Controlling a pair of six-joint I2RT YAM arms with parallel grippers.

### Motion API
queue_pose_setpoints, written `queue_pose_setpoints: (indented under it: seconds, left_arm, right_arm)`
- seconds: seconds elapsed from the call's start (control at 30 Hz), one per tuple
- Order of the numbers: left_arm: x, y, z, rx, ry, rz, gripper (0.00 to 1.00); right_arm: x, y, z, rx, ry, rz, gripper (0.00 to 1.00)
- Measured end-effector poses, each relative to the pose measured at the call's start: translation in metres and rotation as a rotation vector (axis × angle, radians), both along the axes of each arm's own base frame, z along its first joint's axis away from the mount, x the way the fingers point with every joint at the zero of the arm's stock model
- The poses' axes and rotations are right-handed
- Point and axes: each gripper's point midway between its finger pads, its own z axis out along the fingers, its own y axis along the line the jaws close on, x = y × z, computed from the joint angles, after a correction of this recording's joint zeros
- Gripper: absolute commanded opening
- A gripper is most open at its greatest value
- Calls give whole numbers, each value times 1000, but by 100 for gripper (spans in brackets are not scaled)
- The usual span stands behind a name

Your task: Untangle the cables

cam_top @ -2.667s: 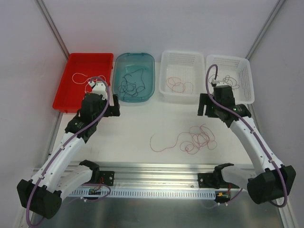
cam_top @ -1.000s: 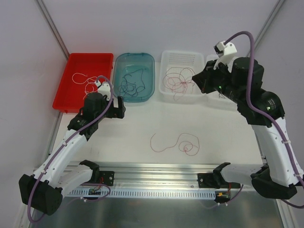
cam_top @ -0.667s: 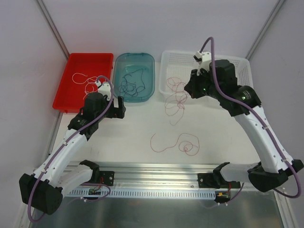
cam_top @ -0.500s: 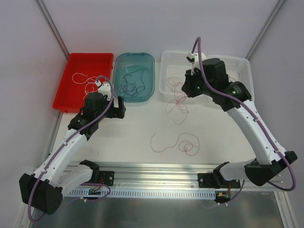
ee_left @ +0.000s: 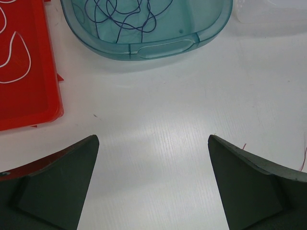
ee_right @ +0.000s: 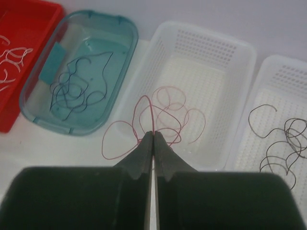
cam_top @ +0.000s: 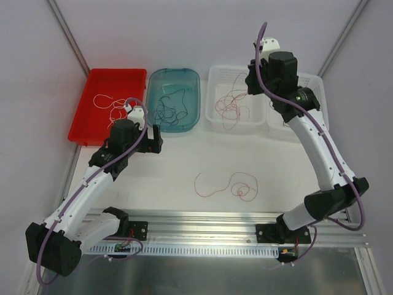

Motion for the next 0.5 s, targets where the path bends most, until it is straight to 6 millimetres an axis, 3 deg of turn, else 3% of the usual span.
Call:
queue_pose_setpoints:
  seconds: [0.17, 0.27, 0.3, 0.33, 0.4, 0.5]
  left_arm:
    - [0, 0, -1, 1, 3, 0, 99]
    - [0, 0, -2, 2, 5, 0, 99]
    - [1, 0, -2, 2, 5, 0, 99]
    - [1, 0, -2, 3, 6, 0, 99]
    - [1, 0, -2, 2, 6, 0, 99]
    - [1, 0, -2, 3, 6, 0, 99]
  right_arm:
    - [60, -12, 10, 29, -47, -72, 1]
    - [92, -12, -4, 30, -34, -90, 5]
    - [101, -11, -12, 30, -22, -94, 30]
    - [108, -9, -20, 35, -8, -99, 46]
    - [123, -8, -45, 20, 35, -107, 66]
    - [131, -7, -76, -2, 100, -111, 76]
